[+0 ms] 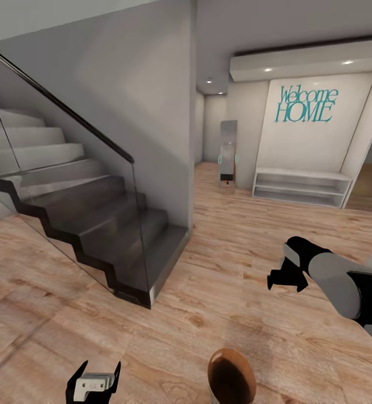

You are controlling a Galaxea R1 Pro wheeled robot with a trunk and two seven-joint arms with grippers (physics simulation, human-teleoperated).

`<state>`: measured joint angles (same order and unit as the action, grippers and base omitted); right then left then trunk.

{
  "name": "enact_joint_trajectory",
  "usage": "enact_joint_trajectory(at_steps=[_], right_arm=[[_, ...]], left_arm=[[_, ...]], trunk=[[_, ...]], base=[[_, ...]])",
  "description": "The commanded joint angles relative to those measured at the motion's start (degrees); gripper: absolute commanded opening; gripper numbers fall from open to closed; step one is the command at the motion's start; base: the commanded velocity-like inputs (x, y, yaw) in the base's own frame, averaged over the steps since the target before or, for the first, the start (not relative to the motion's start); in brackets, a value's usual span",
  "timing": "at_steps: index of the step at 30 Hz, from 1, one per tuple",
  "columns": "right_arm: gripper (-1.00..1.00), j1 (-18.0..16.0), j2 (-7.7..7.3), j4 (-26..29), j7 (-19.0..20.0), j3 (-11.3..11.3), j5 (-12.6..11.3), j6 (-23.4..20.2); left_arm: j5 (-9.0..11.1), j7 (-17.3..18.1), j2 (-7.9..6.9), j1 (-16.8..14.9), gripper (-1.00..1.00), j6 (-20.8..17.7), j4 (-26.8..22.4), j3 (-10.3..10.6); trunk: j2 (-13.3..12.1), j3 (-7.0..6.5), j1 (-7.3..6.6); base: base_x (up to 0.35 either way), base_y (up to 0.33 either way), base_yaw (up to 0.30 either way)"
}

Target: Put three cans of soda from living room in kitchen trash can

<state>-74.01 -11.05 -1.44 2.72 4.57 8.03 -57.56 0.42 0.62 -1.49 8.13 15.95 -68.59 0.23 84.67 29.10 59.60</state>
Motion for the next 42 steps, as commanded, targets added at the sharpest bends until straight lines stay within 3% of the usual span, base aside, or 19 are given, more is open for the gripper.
enact_joint_trajectory(at_steps=[1,8,14,33,42], right_arm=[[1.0,0.0,0.04,0.1,0.0,-0.1,0.0,0.0],[1.0,0.0,0.13,0.1,0.0,-0.3,0.1,-0.1],[1.0,0.0,0.3,0.1,-0.2,-2.3,0.1,0.0],[1.0,0.0,0.62,0.0,-0.2,-2.6,-0.1,0.1],[1.0,0.0,2.33,-0.1,-0.3,-2.6,-0.1,0.1]], left_arm=[[0.0,0.1,0.0,0.0,1.0,0.0,0.0,0.0],[0.0,0.1,0.0,0.0,1.0,0.0,0.0,0.0],[0.1,0.1,0.0,0.0,1.0,0.0,0.0,0.0],[-0.2,0.2,0.0,0.0,1.0,0.0,0.0,0.4],[-0.2,0.2,0.0,0.0,1.0,0.0,0.0,0.4]], trunk=[[0.4,0.27,0.23],[3.2,2.13,1.76],[5.6,3.75,3.08],[13.3,8.88,7.25],[16.9,11.31,9.23]], base=[[0.0,0.0,0.0],[0.0,0.0,0.0],[0.0,0.0,0.0],[0.0,0.0,0.0],[0.0,0.0,0.0]])
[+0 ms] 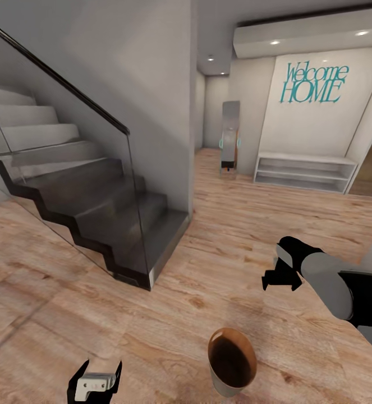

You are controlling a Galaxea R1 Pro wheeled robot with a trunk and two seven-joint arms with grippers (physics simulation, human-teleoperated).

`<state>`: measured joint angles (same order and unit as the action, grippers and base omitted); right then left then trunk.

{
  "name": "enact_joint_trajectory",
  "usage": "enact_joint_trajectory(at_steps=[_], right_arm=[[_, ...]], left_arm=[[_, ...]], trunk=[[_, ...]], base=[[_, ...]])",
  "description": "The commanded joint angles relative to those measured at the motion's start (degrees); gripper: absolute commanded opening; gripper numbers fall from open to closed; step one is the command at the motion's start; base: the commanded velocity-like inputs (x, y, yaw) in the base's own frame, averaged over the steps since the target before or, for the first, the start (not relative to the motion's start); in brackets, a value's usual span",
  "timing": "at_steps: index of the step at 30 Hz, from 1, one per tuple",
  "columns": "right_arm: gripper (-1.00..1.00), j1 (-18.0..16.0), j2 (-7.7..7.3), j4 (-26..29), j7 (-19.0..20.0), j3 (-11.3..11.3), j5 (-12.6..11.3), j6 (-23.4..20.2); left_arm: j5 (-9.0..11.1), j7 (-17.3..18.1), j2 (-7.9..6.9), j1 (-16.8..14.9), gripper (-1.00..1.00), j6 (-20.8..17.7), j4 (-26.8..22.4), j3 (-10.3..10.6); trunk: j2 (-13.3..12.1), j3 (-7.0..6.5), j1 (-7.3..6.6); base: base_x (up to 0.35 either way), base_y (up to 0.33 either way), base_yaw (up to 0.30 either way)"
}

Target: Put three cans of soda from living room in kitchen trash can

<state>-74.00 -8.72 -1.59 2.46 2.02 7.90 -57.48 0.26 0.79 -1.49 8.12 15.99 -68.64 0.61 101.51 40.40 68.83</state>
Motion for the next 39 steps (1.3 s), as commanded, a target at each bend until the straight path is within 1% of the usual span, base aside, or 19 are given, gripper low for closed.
enact_joint_trajectory(at_steps=[1,2,5,12,25,34,36,39], right_arm=[[1.0,0.0,0.27,0.0,0.0,0.0,0.0,0.0],[1.0,0.0,0.41,0.0,0.0,0.0,0.0,0.0],[1.0,0.0,1.04,-0.1,0.0,0.0,0.0,0.0],[1.0,0.1,1.8,-0.2,-0.1,0.0,0.1,0.0],[1.0,0.6,1.95,0.0,-0.1,0.0,0.2,0.1],[1.0,0.8,1.93,-0.1,0.0,0.0,0.2,0.1],[1.0,1.0,1.96,-0.1,0.0,-0.1,0.2,0.8],[1.0,1.3,2.0,-0.1,0.0,-0.2,0.2,1.7]], left_arm=[[0.0,0.0,0.0,0.0,1.0,0.0,0.0,0.0],[0.0,0.0,0.0,0.0,1.0,0.0,0.0,0.0],[0.1,0.0,0.0,0.0,1.0,0.0,0.0,0.0],[0.2,0.0,0.0,0.1,1.0,0.0,-0.1,-0.1],[0.5,0.0,-0.01,0.1,1.0,0.0,-0.1,-0.2],[0.6,0.0,0.0,0.1,1.0,0.0,-0.2,-0.3],[0.7,0.0,0.0,0.1,1.0,0.0,-0.2,-0.3],[0.7,0.0,0.0,0.1,1.0,-0.1,-0.2,-0.3]], trunk=[[0.4,0.28,0.22],[0.8,0.55,0.44],[0.8,0.82,0.44],[0.8,1.45,0.44],[0.8,2.63,0.44],[0.8,3.36,0.44],[0.8,3.43,0.44],[2.0,4.02,1.1]], base=[[0.0,0.0,0.0],[0.0,0.0,0.0],[0.0,0.0,0.0],[0.019,0.0,0.0],[0.263,0.0,0.0],[0.065,0.0,0.0],[0.01,0.0,0.0],[0.005,0.0,0.0]])
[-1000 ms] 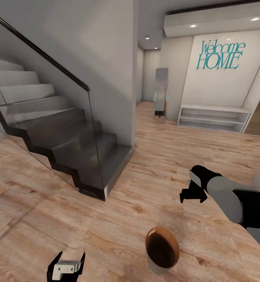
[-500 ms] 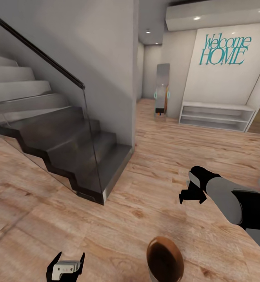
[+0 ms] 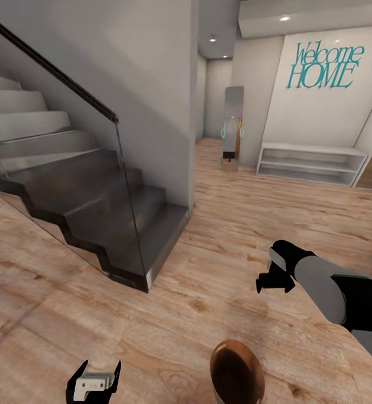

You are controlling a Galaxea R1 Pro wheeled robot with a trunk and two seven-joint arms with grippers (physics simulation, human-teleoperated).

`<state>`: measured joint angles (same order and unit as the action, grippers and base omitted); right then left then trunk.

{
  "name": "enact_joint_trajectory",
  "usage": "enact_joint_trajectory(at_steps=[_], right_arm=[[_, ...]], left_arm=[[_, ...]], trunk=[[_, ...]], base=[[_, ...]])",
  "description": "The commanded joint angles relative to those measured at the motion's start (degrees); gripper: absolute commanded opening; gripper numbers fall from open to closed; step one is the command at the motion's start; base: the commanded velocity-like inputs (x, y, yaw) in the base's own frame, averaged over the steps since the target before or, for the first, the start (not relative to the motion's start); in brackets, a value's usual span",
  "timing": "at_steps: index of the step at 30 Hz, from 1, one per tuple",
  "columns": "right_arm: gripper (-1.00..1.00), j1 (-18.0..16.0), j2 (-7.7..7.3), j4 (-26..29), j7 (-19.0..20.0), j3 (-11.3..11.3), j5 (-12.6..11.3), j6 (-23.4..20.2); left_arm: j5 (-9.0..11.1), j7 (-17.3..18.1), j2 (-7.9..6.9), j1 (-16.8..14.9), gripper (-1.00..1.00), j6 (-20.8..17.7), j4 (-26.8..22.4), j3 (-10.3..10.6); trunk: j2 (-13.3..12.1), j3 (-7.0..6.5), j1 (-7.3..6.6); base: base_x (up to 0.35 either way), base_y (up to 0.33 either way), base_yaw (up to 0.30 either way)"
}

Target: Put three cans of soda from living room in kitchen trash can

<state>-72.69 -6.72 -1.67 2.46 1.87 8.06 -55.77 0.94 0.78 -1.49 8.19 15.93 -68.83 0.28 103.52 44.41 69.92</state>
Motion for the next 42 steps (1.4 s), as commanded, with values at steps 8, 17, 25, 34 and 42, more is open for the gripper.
enact_joint_trajectory(at_steps=[8,17,25,34,42], right_arm=[[1.0,0.3,0.36,-0.1,0.0,-0.1,-0.1,0.9],[1.0,0.4,0.73,0.0,0.0,-0.2,-0.1,1.0],[1.0,0.4,0.75,0.1,0.0,-0.3,0.0,0.9],[1.0,0.4,0.8,0.0,0.0,-0.3,0.0,0.9],[1.0,0.4,0.93,0.0,-0.1,-0.3,-0.1,1.0]], left_arm=[[0.0,0.0,0.0,0.0,1.0,0.0,-0.1,0.0],[0.0,0.0,0.0,0.0,1.0,0.0,-0.3,-0.1],[0.0,0.0,0.0,0.0,1.0,0.0,-0.3,-0.1],[0.0,0.0,0.0,0.0,1.0,0.0,-0.3,0.0],[0.0,0.0,0.0,0.0,1.0,0.0,-0.3,0.0]], trunk=[[3.2,1.85,1.76],[6.8,4.25,3.74],[10.0,6.39,5.5],[13.7,8.81,7.47],[16.9,10.95,9.23]], base=[[0.001,0.0,0.0],[0.0,0.0,0.0],[0.0,0.0,0.0],[0.0,0.0,0.0],[0.0,0.0,0.0]])
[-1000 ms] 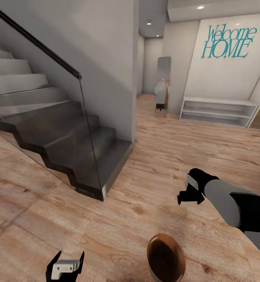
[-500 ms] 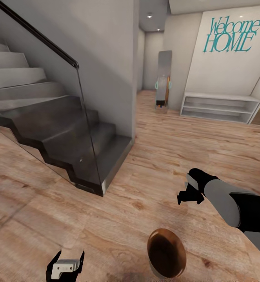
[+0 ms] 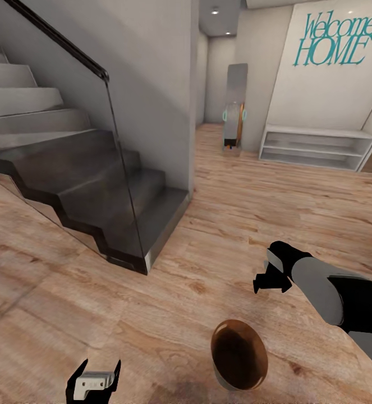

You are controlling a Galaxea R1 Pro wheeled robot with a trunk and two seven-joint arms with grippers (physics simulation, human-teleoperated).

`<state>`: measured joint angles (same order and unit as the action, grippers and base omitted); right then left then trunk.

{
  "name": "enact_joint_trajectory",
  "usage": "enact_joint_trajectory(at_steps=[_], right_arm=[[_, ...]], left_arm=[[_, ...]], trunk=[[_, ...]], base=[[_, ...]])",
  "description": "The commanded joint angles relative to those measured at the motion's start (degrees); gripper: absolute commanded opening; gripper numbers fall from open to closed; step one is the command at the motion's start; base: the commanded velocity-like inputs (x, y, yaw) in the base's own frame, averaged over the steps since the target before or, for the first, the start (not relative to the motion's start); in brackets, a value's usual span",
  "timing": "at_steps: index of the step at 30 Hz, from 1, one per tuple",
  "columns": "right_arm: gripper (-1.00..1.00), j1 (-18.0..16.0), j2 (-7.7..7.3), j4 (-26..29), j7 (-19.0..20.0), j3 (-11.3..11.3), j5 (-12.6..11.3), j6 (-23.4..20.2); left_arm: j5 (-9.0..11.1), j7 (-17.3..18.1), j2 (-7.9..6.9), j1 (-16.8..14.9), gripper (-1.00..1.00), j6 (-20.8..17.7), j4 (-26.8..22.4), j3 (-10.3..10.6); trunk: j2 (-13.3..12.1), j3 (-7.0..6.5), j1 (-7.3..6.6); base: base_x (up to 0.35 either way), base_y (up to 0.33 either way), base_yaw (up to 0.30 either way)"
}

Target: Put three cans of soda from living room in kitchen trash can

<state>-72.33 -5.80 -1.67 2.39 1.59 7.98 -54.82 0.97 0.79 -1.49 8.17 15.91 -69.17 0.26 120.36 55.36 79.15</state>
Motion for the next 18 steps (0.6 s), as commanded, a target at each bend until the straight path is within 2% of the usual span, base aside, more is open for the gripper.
enact_joint_trajectory(at_steps=[1,2,4,18], right_arm=[[1.0,0.0,0.0,0.0,0.0,0.0,0.0,0.0],[1.0,0.0,0.55,0.0,0.0,0.0,0.1,0.0],[1.0,0.0,0.66,0.0,0.0,0.0,0.1,0.0],[1.0,0.0,0.85,0.0,-0.1,0.1,0.2,0.0]], left_arm=[[0.0,0.0,0.0,0.0,1.0,0.0,0.0,0.0],[0.0,0.0,0.0,0.0,1.0,0.0,0.0,0.0],[0.0,0.0,0.0,0.0,1.0,0.0,0.0,0.0],[-0.1,0.0,0.0,0.0,1.0,0.0,0.0,0.0]], trunk=[[0.4,0.28,0.22],[0.8,0.54,0.44],[1.6,1.08,0.88],[7.2,4.83,3.96]], base=[[0.0,0.0,0.0],[0.0,0.0,0.0],[0.0,0.0,0.0],[0.0,0.0,0.0]])
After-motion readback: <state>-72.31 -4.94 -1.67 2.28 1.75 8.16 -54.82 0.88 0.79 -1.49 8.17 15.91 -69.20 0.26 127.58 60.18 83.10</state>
